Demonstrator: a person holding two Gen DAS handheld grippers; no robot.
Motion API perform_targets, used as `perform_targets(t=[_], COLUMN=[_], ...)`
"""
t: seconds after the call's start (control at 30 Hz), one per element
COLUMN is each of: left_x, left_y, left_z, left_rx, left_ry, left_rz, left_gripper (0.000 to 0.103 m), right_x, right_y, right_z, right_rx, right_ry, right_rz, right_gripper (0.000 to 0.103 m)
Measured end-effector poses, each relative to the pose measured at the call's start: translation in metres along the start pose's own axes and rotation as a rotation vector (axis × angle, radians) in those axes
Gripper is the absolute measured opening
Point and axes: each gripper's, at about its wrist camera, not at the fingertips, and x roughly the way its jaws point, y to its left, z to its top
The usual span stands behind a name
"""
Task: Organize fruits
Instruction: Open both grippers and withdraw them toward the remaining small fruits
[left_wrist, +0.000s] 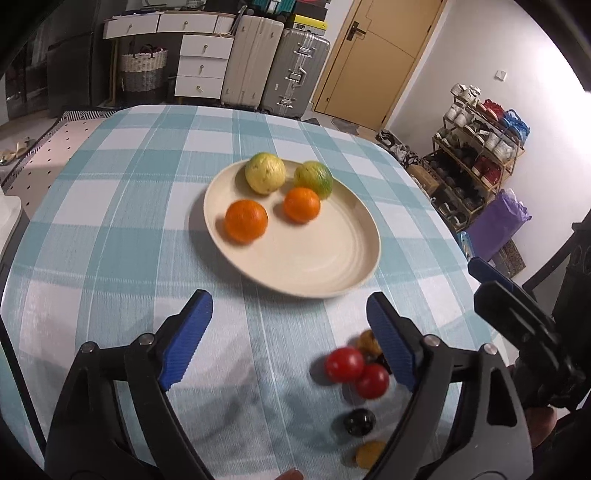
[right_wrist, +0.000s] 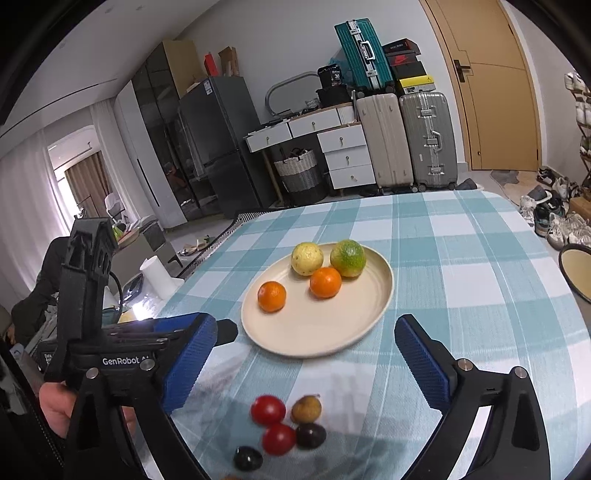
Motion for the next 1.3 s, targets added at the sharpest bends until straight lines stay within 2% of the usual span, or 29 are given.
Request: perform_targets(t=[0.17, 0.33, 0.6, 0.67, 0.87, 1.1, 1.17, 1.3], left_x=[-0.004, -0.008, -0.013, -0.012, -0.007, -0.004, -0.005, -0.006], left_y=[-0.003, -0.005, -0.012, -0.017, -0.03, -0.036, -0.04, -0.044], left_z=[-0.016, -0.036, -0.064, -0.071, -0.092, -0.105, -0.107, -0.109], left_rx=[0.012, 0.012, 0.016, 0.032, 0.07, 0.091, 0.118, 0.139], left_ry=[0.021, 0.042, 0.077, 0.101, 0.152, 0.17, 0.16, 0.163], left_rz=[0.007, 0.01, -0.034, -0.061, -0.076, -0.042, -0.008, -0.025], left_gripper=[0.087, 0.1, 0.102, 0.102, 0.102, 0.101, 0.101, 0.098], right_x=[-0.01, -0.019, -0.029, -0.031, -0.032, -0.036, -0.036, -0.038], right_y=[-0.005, -0.011, -0.016, -0.016, -0.018, -0.015, -0.016, -0.015], right_z=[-0.012, -0.026, -0.047, -0.05, -0.057, -0.062, -0.063, -0.065], right_rx=[0.024, 0.049, 0.062, 0.068, 0.089, 0.085, 0.091, 0.096], right_ry=[0.008, 0.03, 0.054, 0.062, 0.083, 0.083, 0.081, 0.083], right_rz=[-0.008, -0.011, -0.038, -0.042, -0.051, -0.058, -0.055, -0.054], right_gripper=[0.102, 0.103, 0.103, 0.103, 0.103, 0.103, 0.103, 0.103])
